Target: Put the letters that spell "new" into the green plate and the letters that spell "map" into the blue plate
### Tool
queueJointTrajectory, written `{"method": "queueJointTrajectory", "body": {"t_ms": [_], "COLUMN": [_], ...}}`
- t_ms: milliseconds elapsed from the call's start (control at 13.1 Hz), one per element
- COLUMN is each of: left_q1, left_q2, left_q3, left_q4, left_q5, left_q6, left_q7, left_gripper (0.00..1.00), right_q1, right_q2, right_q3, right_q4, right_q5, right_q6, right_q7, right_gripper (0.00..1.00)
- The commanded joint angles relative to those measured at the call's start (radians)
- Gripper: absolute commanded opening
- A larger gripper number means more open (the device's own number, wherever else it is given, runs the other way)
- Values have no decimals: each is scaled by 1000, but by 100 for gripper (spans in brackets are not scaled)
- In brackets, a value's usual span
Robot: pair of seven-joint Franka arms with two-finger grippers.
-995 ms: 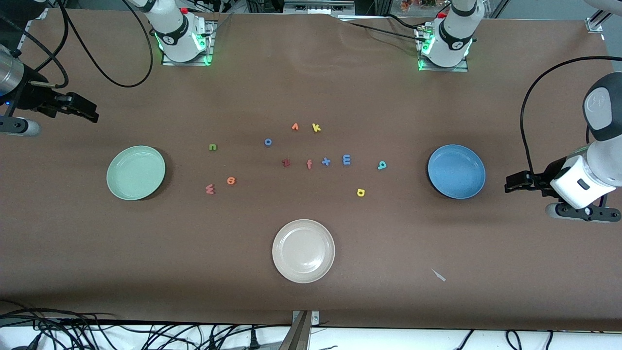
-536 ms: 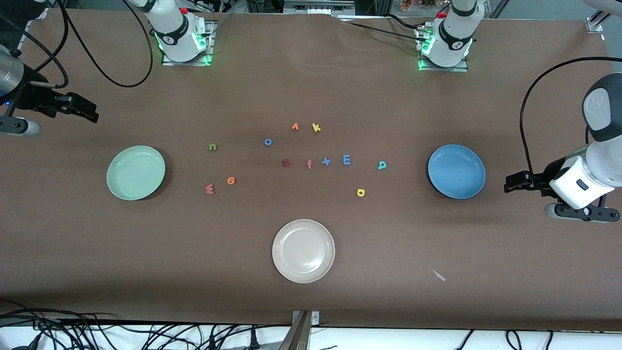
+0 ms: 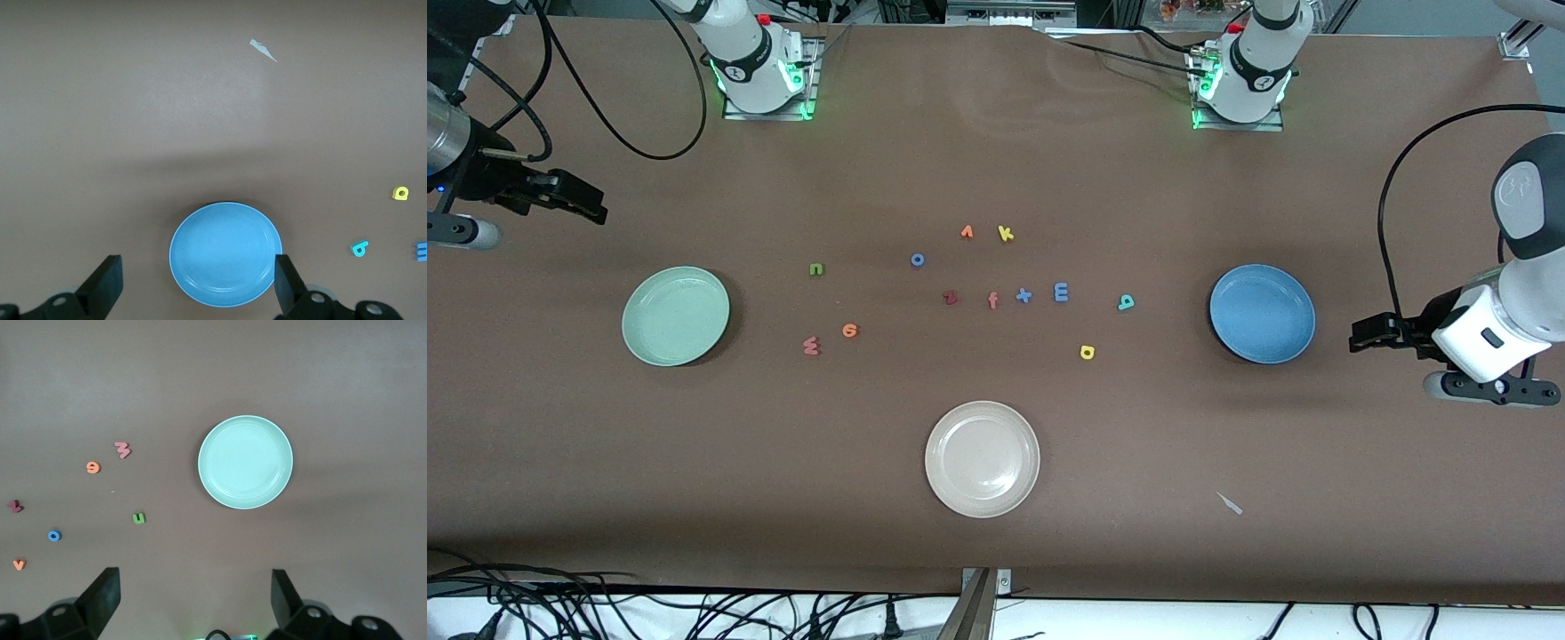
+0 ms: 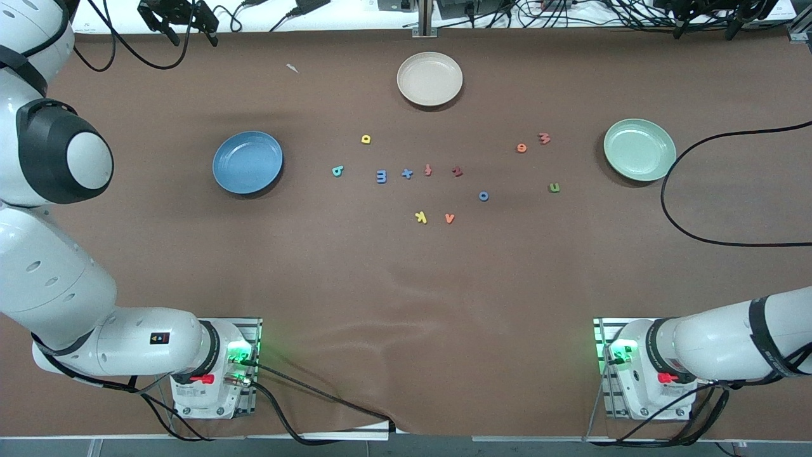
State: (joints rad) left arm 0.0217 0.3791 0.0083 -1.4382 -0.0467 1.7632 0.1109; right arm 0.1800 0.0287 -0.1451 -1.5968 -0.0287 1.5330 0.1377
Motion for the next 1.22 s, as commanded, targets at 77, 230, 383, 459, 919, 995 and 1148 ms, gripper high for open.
{"method": "queueJointTrajectory", "body": {"t_ms": [77,230,383,459,919,995,1148], "left_q1": [-2,-2,-2,-2,-3,-3,-3], "left_q2": [-6,-6,-6,-5,-3,-3,-2], "left_q3": [4,2,2,2,4,2,4], "left_q4": [-5,-5,-5,-5,-5,-5,-5], "left_q5": [-16,-16,-16,-16,-16,-16,-16], "left_q6": [-7,-7,-7,-7,-5,-5,-5], "left_q7": [29,29,29,29,27,27,29], "left_gripper": [100,100,100,100,100,100,100], "right_q1": [1,1,-1,1,1,-4,-5], "right_q2": [-7,-7,-6,-6,19,20,65], "right_q3": [1,1,1,1,2,2,2], "right_q4": [-5,-3,-3,-5,3,3,9], "right_q5": [-13,-13,-13,-13,-13,-5,-2], "right_q6": [-8,-8,-8,-8,-11,-2,7], "right_q7": [10,10,10,11,10,11,11], "right_gripper": [100,100,100,100,100,100,100]}}
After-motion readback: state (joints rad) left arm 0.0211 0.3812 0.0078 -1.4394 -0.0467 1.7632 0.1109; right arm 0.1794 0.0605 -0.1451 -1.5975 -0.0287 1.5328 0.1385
